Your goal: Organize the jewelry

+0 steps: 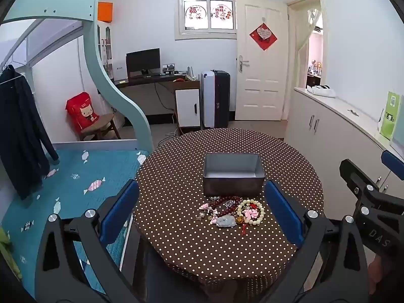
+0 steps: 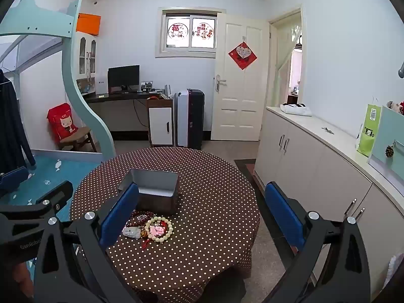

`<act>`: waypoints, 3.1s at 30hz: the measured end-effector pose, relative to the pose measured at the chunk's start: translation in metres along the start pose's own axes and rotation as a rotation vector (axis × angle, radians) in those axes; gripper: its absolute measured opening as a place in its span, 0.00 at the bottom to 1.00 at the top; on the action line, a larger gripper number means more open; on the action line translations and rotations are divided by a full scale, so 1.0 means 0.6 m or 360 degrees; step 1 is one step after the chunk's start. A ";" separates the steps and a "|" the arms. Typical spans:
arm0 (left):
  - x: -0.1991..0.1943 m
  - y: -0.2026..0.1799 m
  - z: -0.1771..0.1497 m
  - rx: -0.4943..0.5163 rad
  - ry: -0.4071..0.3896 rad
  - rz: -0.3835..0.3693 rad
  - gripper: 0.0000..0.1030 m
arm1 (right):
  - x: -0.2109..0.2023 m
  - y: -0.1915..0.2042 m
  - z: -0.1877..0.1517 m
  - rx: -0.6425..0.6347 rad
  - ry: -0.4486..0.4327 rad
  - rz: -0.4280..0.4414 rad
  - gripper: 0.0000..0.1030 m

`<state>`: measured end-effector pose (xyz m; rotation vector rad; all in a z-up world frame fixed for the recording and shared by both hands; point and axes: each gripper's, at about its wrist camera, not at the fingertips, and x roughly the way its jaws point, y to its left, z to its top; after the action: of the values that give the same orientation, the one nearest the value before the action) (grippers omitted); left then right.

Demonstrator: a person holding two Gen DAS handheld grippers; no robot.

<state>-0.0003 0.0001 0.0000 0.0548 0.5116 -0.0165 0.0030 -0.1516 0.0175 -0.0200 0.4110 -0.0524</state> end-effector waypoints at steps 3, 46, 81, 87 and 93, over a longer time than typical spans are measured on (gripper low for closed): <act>-0.001 0.001 -0.001 -0.0013 0.0011 -0.0010 0.96 | 0.001 0.000 0.000 0.0005 0.0014 0.0001 0.93; -0.005 0.002 -0.006 0.0002 0.0031 -0.0045 0.95 | -0.003 0.002 -0.003 0.0020 0.0040 -0.0015 0.93; -0.007 0.003 -0.007 -0.0002 0.0049 -0.0069 0.96 | 0.000 0.003 0.002 0.0010 0.0063 -0.0021 0.93; -0.008 0.003 -0.008 0.0003 0.0052 -0.0077 0.96 | 0.001 0.001 0.001 0.0008 0.0067 -0.0025 0.93; -0.002 0.009 -0.010 -0.0005 0.0078 -0.0092 0.96 | 0.007 0.004 -0.002 0.0000 0.0083 -0.0013 0.93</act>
<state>-0.0040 0.0059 -0.0043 0.0376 0.5620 -0.0708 0.0063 -0.1494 0.0148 -0.0200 0.4628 -0.0610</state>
